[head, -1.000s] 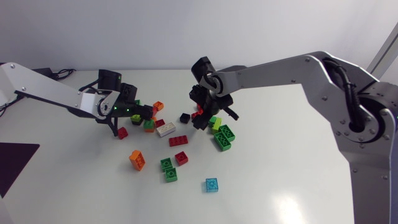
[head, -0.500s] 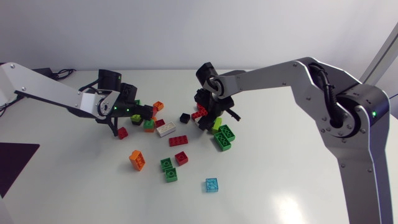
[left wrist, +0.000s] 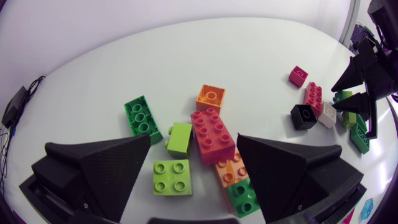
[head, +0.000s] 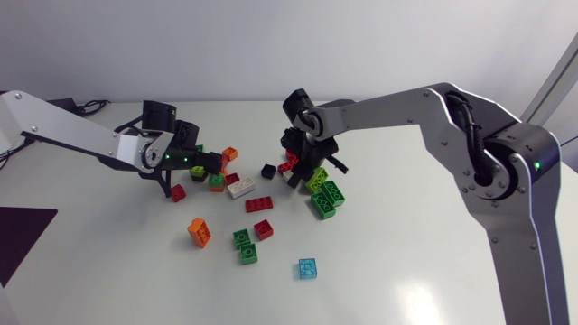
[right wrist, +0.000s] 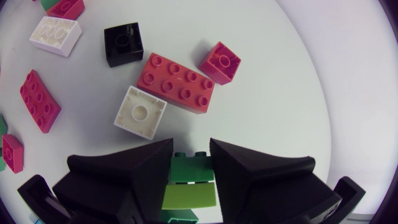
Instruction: Disassemble duplo
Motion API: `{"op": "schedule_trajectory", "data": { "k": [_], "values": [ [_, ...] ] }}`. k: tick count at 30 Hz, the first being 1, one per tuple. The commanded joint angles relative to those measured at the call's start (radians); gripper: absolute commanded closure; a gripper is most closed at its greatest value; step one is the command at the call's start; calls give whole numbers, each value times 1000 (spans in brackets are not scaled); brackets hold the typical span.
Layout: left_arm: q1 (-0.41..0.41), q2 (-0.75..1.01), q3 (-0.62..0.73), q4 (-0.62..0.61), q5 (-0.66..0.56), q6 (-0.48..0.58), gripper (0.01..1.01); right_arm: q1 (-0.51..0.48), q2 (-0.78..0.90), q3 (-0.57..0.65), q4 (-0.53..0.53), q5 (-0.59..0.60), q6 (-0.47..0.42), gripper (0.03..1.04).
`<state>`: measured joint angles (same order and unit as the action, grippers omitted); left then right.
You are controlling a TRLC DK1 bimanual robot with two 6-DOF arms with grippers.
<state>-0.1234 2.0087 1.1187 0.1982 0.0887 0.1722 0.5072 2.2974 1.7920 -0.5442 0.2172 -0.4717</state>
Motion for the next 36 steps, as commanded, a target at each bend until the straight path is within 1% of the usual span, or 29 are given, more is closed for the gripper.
{"op": "schedule_trajectory", "data": {
  "k": [1, 4, 8, 11, 13, 15, 18, 20, 24, 26, 30, 34, 36],
  "values": [
    [7, -18, 9, 7, -7, 10, 67, -9, 27, 18, -22, 10, 15, 864],
    [7, -19, 9, 7, -7, 10, 67, -18, 10, 21, -20, -26, 39, 872],
    [7, -24, 7, 7, -7, 10, 67, -35, -23, 20, -19, -128, 87, 872],
    [5, -36, -2, 10, -7, 12, 66, -55, -53, 15, -13, -254, 140, 874],
    [5, -59, -19, 27, 8, 13, 66, -76, -82, -2, 10, -383, 177, 874],
    [2, -100, -56, 70, 56, 16, 66, -99, -113, -26, 44, -486, 219, 874],
    [-13, -180, -146, 205, 102, 18, 66, -128, -156, -71, 112, -599, 272, 874],
    [-24, -226, -197, 267, 125, 21, 66, -147, -168, -79, 127, -656, 303, 872],
    [-45, -263, -240, 311, 148, 39, 66, -179, -194, -108, 170, -786, 343, 872],
    [-61, -278, -258, 328, 148, 50, 66, -182, -208, -128, 199, -822, 364, 872],
    [-105, -320, -303, 363, 148, 64, 66, -147, -213, -158, 231, -862, 389, 872],
    [-151, -330, -318, 376, 148, 84, 67, -108, -234, -174, 224, -880, 389, 870],
    [-173, -335, -326, 376, 121, 110, 70, -95, -259, -186, 224, -885, 389, 870]
  ]
}}
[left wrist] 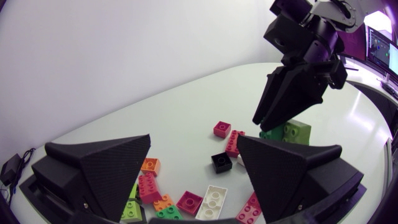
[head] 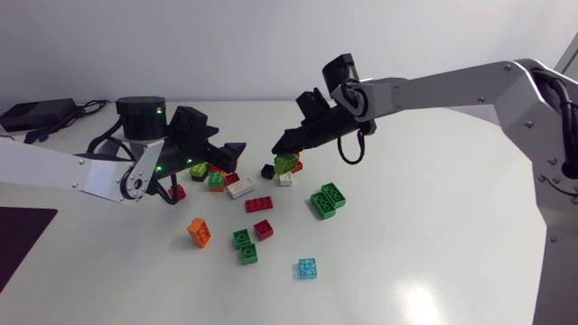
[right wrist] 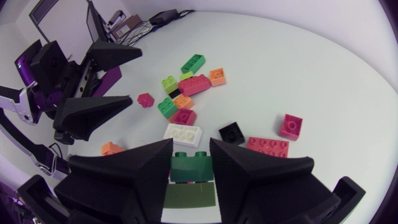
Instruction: Disassemble duplo
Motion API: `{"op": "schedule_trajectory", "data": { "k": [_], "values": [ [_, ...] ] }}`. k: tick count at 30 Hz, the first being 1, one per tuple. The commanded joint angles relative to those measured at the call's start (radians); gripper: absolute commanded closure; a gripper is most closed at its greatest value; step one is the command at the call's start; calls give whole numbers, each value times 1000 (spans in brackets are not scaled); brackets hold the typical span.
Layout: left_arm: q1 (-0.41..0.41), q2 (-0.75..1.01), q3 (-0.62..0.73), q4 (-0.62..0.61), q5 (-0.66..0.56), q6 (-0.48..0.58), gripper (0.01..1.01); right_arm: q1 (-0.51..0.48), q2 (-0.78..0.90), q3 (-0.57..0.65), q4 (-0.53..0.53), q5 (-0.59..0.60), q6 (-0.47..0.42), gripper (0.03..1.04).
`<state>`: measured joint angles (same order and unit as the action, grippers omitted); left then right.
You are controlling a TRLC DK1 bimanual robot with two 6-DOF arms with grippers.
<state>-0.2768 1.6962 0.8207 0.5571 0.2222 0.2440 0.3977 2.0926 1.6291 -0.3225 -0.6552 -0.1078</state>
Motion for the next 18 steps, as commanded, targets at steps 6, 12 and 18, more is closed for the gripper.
{"op": "schedule_trajectory", "data": {
  "k": [6, 12, 18],
  "values": [
    [-73, -32, -40, 18, -53, 74, 70, 16, -91, -57, 34, -15, 46, 870],
    [-98, -32, -43, 17, -64, 81, 70, 0, -100, -71, 71, -15, 66, 870],
    [-105, -40, -49, 18, -64, 80, 70, 20, -98, -75, 71, -15, 65, 870]
  ]
}}
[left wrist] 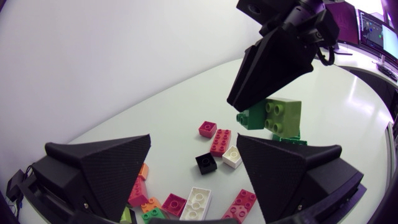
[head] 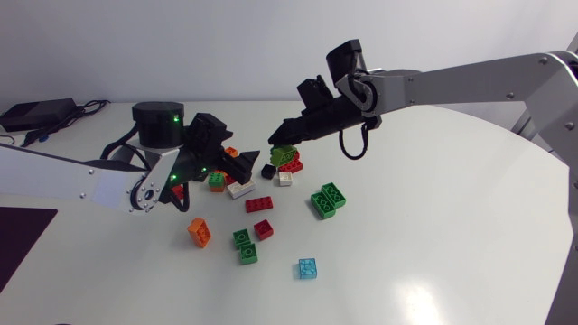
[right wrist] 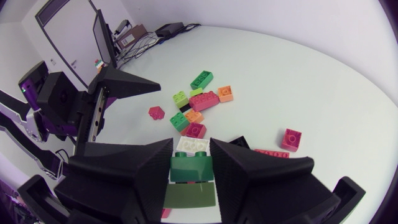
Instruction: Disassemble duplo
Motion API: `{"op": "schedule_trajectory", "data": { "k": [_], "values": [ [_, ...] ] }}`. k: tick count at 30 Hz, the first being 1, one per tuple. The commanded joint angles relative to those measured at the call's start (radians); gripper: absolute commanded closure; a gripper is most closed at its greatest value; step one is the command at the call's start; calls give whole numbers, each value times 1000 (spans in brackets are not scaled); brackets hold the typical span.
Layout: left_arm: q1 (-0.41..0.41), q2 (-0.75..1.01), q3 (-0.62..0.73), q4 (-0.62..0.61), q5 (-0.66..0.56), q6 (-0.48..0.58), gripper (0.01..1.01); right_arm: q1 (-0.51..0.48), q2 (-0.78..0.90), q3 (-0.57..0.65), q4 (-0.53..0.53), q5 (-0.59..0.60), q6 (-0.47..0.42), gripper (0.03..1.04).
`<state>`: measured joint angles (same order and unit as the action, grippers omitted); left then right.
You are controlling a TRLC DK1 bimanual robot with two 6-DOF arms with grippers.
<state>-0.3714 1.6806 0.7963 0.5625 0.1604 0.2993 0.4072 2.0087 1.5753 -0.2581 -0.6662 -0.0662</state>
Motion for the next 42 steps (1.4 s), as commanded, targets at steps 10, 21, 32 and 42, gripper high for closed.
{"op": "schedule_trajectory", "data": {
  "k": [10, 21, 32, 42],
  "values": [
    [-20, -44, -35, 14, -1, 21, 70, 16, -18, -28, 6, -15, 23, 870],
    [-35, -45, -39, 16, -1, 18, 70, 42, -5, -29, 8, -24, 23, 870],
    [-44, -45, -42, 14, 1, 15, 69, 42, -5, -32, 14, -27, 28, 870],
    [-60, -50, -46, 14, 10, 15, 70, 42, -2, -44, 45, -15, 46, 870]
  ]
}}
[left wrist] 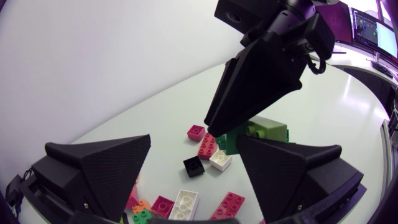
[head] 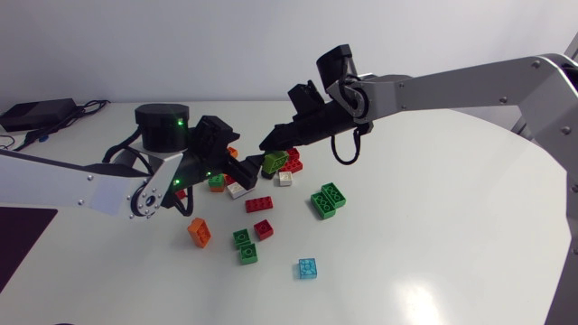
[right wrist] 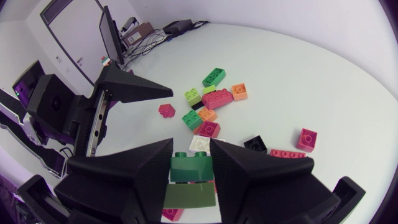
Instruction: Disassemble duplo
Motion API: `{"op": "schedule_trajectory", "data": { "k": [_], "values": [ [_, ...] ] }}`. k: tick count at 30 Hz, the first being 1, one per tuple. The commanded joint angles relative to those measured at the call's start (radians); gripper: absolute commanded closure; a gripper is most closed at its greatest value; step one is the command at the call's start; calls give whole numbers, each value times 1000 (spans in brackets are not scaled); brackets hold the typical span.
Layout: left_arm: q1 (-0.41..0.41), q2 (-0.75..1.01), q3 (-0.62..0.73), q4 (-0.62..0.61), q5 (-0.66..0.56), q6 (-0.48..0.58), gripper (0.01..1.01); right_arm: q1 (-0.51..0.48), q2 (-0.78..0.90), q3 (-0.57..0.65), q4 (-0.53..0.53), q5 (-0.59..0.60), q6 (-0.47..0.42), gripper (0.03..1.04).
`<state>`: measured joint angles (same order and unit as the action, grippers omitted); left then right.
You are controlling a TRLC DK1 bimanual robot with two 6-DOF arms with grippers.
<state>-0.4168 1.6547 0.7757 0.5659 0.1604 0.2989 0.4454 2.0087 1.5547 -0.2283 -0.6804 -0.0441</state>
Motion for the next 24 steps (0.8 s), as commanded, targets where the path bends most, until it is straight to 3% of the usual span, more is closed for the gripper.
{"op": "schedule_trajectory", "data": {
  "k": [1, 15, 20, 24],
  "values": [
    [-17, -24, -27, 11, 10, 16, 69, 4, -2, -24, 15, 2, 26, 869],
    [-31, -41, -35, 11, 11, 14, 70, -2, -4, -33, 52, 24, 55, 864],
    [-17, -46, -33, 12, 7, 17, 70, 1, 18, -19, 47, 113, 53, 807],
    [29, -21, 7, 8, -145, -24, 75, 9, 33, -4, 26, 185, 50, 772]
  ]
}}
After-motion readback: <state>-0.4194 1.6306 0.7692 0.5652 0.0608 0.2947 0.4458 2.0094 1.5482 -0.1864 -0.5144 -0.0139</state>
